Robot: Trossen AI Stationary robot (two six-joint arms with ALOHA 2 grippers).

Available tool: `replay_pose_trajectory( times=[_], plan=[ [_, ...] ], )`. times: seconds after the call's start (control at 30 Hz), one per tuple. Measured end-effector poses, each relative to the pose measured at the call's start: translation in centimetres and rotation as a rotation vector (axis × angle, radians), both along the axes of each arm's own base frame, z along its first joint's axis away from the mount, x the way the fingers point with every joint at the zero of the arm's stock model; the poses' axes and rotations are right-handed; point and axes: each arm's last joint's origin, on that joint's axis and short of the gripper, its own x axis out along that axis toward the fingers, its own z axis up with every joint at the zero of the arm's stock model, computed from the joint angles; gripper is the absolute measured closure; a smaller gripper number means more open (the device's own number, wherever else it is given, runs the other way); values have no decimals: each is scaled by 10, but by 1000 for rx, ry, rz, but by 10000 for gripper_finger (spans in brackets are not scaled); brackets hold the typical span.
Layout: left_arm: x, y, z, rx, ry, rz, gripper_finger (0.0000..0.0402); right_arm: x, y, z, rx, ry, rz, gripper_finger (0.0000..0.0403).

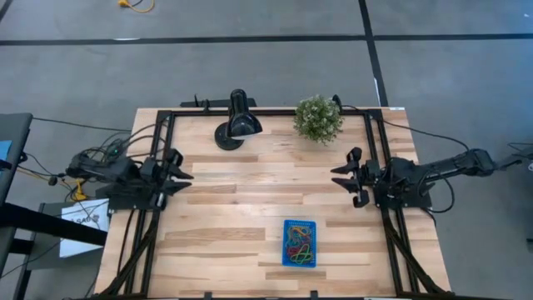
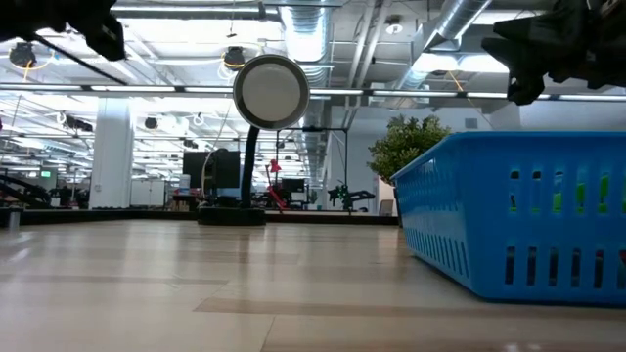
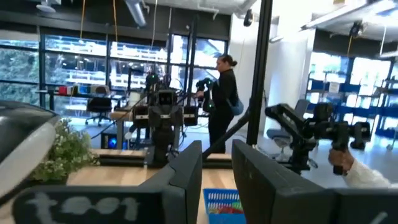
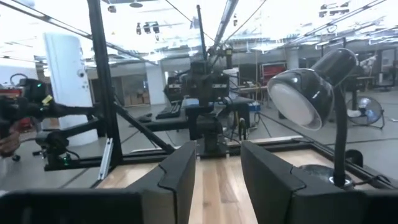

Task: Pick and place items into bin
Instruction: Return to Home Position

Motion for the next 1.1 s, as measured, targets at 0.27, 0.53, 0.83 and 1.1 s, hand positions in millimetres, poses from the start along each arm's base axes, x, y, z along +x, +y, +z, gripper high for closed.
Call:
replay_pose_trajectory(
  times=[0.27,0.53,0.83,1.1],
  plan=[
    [9,-2,-25,-72,-35,-12,325,0,0,1,1,-7,-3,280],
    [12,2,-36,-124,-57,126,325,-1,-1,5,-21,-56,-25,280],
    [14,14,-40,-120,-20,306,325,2,-13,-7,43,68,-186,280],
    [17,26,-49,-132,60,351,325,2,-24,-10,37,101,-140,280]
  ],
)
